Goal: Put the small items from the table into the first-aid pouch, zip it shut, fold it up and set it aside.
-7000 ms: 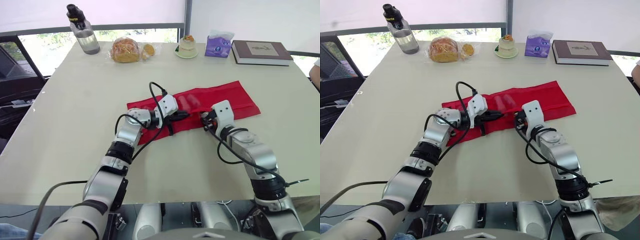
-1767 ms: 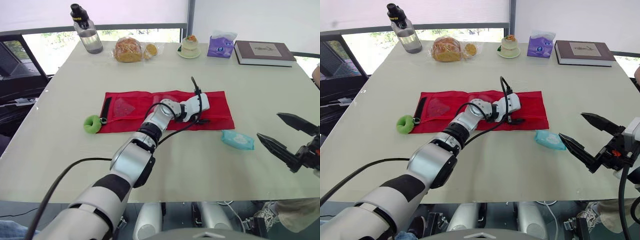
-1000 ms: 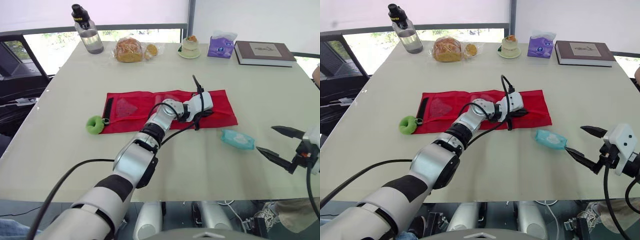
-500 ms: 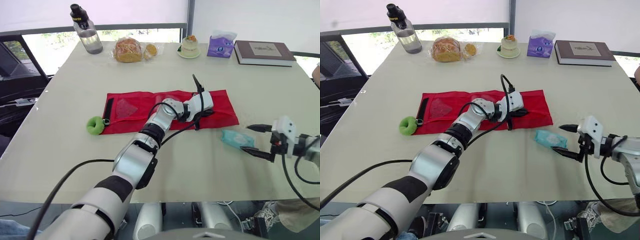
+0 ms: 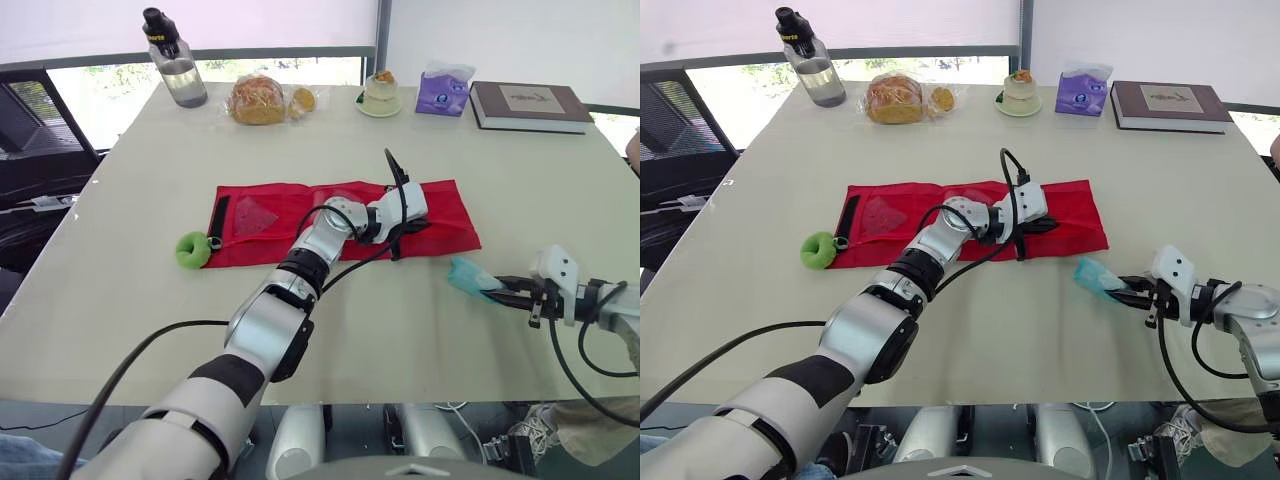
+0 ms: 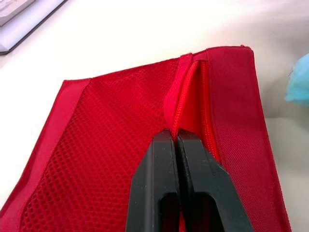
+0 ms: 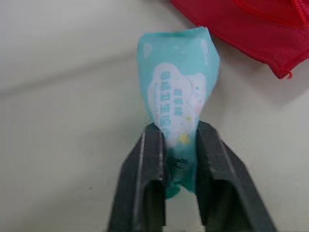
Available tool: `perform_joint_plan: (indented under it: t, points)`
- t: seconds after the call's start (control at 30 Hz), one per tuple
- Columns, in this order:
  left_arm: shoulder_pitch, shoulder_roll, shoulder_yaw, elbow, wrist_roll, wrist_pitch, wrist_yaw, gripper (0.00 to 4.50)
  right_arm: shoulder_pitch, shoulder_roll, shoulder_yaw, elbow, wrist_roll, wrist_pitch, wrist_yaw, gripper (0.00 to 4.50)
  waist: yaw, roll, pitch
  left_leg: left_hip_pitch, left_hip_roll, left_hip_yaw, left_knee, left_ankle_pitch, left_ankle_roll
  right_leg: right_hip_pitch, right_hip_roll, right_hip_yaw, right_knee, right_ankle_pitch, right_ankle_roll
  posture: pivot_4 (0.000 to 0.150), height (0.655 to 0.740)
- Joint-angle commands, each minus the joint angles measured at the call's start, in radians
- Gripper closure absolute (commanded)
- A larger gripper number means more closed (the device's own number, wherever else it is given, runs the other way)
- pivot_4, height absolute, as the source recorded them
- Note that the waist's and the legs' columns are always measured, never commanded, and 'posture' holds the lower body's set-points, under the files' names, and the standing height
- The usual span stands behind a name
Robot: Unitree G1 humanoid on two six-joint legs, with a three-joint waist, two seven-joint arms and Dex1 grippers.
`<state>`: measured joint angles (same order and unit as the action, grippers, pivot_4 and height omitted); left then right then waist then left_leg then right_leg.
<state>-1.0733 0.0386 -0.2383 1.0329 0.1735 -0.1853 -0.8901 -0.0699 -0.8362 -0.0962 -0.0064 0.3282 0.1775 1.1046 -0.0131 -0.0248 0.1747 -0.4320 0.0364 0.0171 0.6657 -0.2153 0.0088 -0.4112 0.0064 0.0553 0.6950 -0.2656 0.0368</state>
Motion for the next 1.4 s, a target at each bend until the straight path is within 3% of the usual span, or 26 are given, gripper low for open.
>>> perform_joint_plan:
  t: [0.03, 0.13, 0.27, 0.43, 0.7, 0.9, 1.07, 1.27, 1.4]
  points:
    - [-0.005, -0.008, 0.011, -0.044, -0.027, 0.004, -0.002, 4.50, 0.004, 0.005, -0.088, -0.136, 0.083, 0.084, -0.059, 4.38, 0.000, 0.000, 0.000, 0.000, 0.000, 0.000, 0.000, 0.000, 0.000, 0.000, 0.000, 0.000, 0.000, 0.000, 0.000, 0.150, 0.7400]
    - [-0.005, -0.013, 0.011, -0.046, -0.029, 0.008, -0.003, 4.50, -0.009, 0.041, -0.097, -0.236, 0.105, 0.183, -0.163, 4.38, -0.005, 0.000, 0.000, 0.000, 0.000, 0.000, 0.000, 0.000, 0.000, 0.000, 0.000, 0.001, 0.000, 0.000, 0.000, 0.150, 0.7400]
    - [-0.004, -0.024, 0.007, -0.050, -0.034, 0.010, -0.006, 4.50, -0.052, 0.081, -0.008, -0.308, 0.015, 0.305, -0.307, 4.38, -0.001, 0.000, 0.000, 0.000, 0.001, -0.001, 0.000, 0.000, 0.000, 0.000, 0.000, 0.000, 0.001, 0.000, 0.000, 0.150, 0.7400]
    - [-0.009, -0.029, 0.011, -0.056, -0.043, 0.016, -0.005, 4.50, -0.082, 0.103, 0.075, -0.332, -0.039, 0.448, -0.400, 4.38, 0.002, 0.000, 0.000, -0.001, 0.000, 0.000, 0.000, 0.000, 0.000, 0.000, 0.000, 0.000, 0.000, 0.000, 0.000, 0.150, 0.7400]
    - [0.017, -0.050, -0.004, -0.109, -0.050, 0.031, -0.032, 4.50, -0.170, 0.194, 0.054, -0.338, -0.041, 0.700, -0.579, 4.38, 0.001, 0.000, 0.000, 0.000, 0.000, 0.000, 0.000, 0.000, 0.000, 0.000, 0.000, 0.000, 0.000, 0.000, -0.001, 0.150, 0.7400]
    - [0.061, -0.093, -0.035, -0.173, -0.050, 0.053, -0.047, 4.50, -0.326, 0.427, -0.006, -0.342, -0.051, 0.894, -0.835, 4.38, 0.002, 0.001, 0.000, -0.001, 0.001, -0.001, 0.000, 0.000, 0.000, 0.000, 0.000, -0.001, 0.001, 0.000, -0.001, 0.150, 0.7400]
    - [0.087, -0.109, -0.052, -0.205, -0.050, 0.069, -0.047, 4.50, -0.373, 0.584, -0.026, -0.315, -0.083, 0.851, -0.966, 4.38, 0.002, 0.001, -0.001, -0.002, 0.000, -0.001, 0.000, 0.000, 0.000, -0.001, -0.001, -0.001, 0.000, 0.001, -0.001, 0.150, 0.7400]
    - [0.071, -0.102, -0.036, -0.179, -0.052, 0.078, -0.024, 4.50, -0.323, 0.571, 0.007, -0.370, -0.085, 0.852, -0.933, 1.66, 0.001, 0.001, -0.001, -0.002, 0.000, -0.001, 0.000, 0.000, 0.000, -0.001, -0.001, -0.001, 0.000, 0.000, -0.001, 0.150, 0.7400]
    - [0.034, -0.106, -0.011, -0.130, -0.061, 0.082, 0.009, 4.50, -0.280, 0.495, 0.023, -0.419, -0.060, 0.864, -0.852, 1.66, -0.003, 0.001, -0.001, -0.002, 0.000, -0.001, 0.000, 0.000, 0.000, -0.001, 0.000, -0.001, 0.000, 0.000, -0.001, 0.150, 0.7400]
